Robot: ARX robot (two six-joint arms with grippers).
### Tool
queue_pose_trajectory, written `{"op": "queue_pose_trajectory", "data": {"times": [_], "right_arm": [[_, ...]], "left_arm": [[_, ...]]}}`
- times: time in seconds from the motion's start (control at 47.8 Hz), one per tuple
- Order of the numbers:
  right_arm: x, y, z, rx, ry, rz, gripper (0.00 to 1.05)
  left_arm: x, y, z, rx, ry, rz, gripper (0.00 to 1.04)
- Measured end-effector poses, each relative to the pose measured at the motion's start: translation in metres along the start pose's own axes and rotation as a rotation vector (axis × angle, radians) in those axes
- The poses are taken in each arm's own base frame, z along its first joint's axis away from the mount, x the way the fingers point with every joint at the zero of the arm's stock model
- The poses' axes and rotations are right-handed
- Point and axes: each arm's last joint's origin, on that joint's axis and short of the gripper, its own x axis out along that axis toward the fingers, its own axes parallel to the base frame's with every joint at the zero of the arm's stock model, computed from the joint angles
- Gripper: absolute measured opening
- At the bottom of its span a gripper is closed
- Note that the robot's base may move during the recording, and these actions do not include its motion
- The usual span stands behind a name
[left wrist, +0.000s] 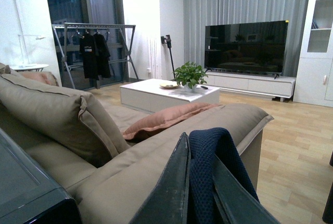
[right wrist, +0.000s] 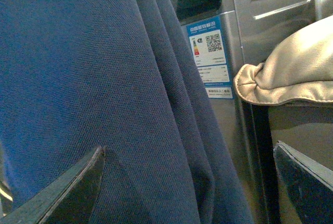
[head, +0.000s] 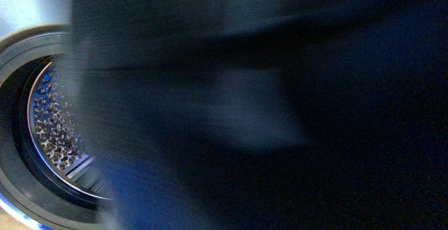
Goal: Collect clothes from washing machine
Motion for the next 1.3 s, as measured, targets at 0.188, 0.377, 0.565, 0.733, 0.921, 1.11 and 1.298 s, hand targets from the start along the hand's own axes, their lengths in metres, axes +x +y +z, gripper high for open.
{"op": "queue_pose_trajectory", "data": {"times": [0.188, 0.377, 0.565, 0.733, 0.921, 1.11, 1.298], "right_arm": [[0.018, -0.008, 0.005, 0.021, 0.025, 0.046, 0.97], [0.040, -0.013, 0.009, 0.049, 0.040, 0.094, 0.97], [0.056, -0.007, 0.007, 0.107, 0.053, 0.180, 0.97], [0.068, 0.003, 0.002, 0.157, 0.058, 0.292, 0.97], [0.076, 0.008, -0.005, 0.174, 0.085, 0.354, 0.97], [0.090, 0.008, -0.011, 0.183, 0.111, 0.364, 0.97], [0.108, 0.007, -0.011, 0.173, 0.113, 0.354, 0.97]], "left_arm": [[0.000, 0.000, 0.000, 0.000, 0.000, 0.000, 0.06], [0.000, 0.000, 0.000, 0.000, 0.000, 0.000, 0.06], [0.000, 0.000, 0.000, 0.000, 0.000, 0.000, 0.06], [0.000, 0.000, 0.000, 0.000, 0.000, 0.000, 0.06], [0.000, 0.000, 0.000, 0.000, 0.000, 0.000, 0.06], [0.000, 0.000, 0.000, 0.000, 0.000, 0.001, 0.06], [0.000, 0.000, 0.000, 0.000, 0.000, 0.001, 0.06]]}}
